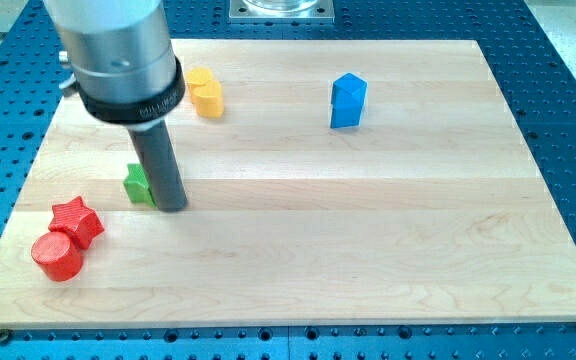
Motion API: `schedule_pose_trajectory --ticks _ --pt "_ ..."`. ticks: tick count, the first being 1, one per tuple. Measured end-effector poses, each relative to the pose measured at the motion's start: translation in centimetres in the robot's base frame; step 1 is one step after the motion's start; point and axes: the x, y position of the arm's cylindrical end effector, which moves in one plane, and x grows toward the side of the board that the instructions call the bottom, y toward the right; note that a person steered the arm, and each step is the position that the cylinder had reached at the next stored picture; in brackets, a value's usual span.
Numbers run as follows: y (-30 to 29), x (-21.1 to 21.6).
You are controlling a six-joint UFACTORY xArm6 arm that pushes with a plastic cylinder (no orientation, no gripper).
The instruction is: Push the green blocks into the red blocks
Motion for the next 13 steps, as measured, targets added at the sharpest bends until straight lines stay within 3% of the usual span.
schedule_pose_trajectory --ticks 1,2,4,6,7,9,10,11,12,13 --pt "-1.6 -2.7" --pt "-6.9 -4.7" --pt "-2.5 -4.4" --pt "-11.4 -7.3" --pt "-12.8 -4.4" --pt "-16.5 -4.9" --pt "-12.7 -1.1" --pt "-12.5 -2.3" --pt "-14.1 -0.9" --pt "-11.9 0.6"
